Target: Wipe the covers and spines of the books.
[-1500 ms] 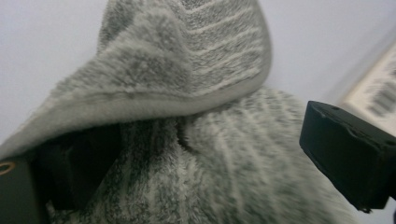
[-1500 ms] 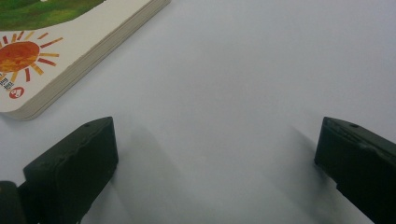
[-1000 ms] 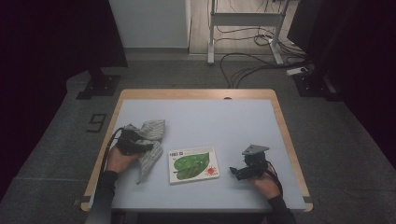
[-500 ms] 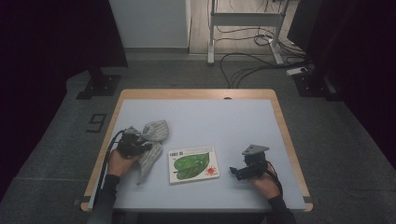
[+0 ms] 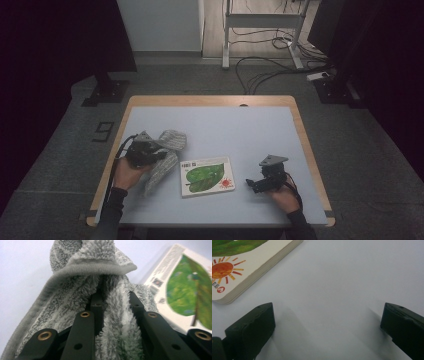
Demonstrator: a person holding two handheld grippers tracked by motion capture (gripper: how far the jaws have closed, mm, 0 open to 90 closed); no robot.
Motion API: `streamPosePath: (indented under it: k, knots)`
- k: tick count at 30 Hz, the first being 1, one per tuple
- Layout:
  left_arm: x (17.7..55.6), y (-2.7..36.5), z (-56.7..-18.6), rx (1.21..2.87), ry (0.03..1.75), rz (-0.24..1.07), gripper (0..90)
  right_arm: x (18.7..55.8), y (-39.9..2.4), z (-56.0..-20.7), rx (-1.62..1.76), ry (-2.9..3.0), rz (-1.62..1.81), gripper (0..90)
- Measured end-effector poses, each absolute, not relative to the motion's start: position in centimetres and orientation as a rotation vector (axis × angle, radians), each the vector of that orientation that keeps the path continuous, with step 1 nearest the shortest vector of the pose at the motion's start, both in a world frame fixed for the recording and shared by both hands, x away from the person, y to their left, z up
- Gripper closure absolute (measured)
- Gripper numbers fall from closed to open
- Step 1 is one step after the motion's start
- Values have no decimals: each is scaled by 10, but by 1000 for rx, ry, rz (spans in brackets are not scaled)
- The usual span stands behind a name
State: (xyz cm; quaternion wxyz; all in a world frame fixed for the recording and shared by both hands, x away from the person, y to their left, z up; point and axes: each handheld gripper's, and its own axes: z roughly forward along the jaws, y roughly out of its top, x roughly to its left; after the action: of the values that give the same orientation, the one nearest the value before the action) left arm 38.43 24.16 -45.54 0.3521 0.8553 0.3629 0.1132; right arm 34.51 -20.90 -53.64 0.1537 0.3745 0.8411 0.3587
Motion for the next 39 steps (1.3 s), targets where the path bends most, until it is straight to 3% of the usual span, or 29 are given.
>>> streamPosePath:
  k: [39]
  knots:
    - [388, 146, -484, 2371, 740, 268, 712, 345, -209, -536, 1074, 2410, 1029, 0]
